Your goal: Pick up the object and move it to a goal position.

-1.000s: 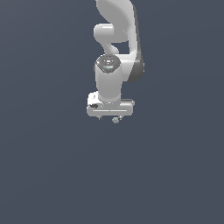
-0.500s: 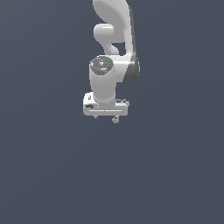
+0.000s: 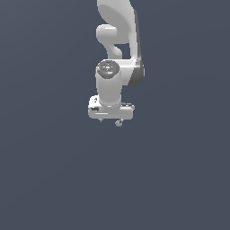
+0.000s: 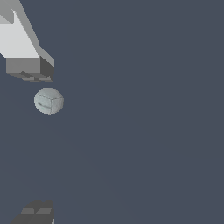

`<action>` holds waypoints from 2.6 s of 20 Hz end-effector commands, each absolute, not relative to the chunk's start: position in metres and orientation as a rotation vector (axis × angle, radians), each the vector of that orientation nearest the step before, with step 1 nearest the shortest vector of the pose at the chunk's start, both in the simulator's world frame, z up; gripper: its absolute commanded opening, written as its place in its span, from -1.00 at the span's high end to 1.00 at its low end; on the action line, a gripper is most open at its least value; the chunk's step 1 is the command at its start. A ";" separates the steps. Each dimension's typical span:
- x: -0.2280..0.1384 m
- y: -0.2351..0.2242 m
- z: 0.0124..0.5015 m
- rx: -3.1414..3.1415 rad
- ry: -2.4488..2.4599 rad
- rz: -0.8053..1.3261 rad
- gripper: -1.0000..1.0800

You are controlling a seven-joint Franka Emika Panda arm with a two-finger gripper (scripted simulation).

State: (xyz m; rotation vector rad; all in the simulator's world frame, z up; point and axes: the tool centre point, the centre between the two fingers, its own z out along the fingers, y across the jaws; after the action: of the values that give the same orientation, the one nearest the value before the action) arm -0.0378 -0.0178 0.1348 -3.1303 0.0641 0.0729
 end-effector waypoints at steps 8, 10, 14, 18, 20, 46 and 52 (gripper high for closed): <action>-0.068 0.007 0.097 -3.131 0.207 0.033 -0.92; -0.076 0.011 0.090 -3.130 0.238 0.025 -0.92; -0.087 0.018 0.079 -3.128 0.285 0.011 -0.92; -0.095 0.022 0.073 -3.126 0.314 0.003 -0.92; -0.097 0.023 0.072 -3.125 0.321 0.001 -0.92; -0.098 0.023 0.021 -3.125 0.323 0.000 1.00; -0.098 0.023 0.021 -3.125 0.323 0.000 1.00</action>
State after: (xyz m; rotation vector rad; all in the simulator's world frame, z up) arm -0.0976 0.0234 0.0215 -3.1247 0.3229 -0.0009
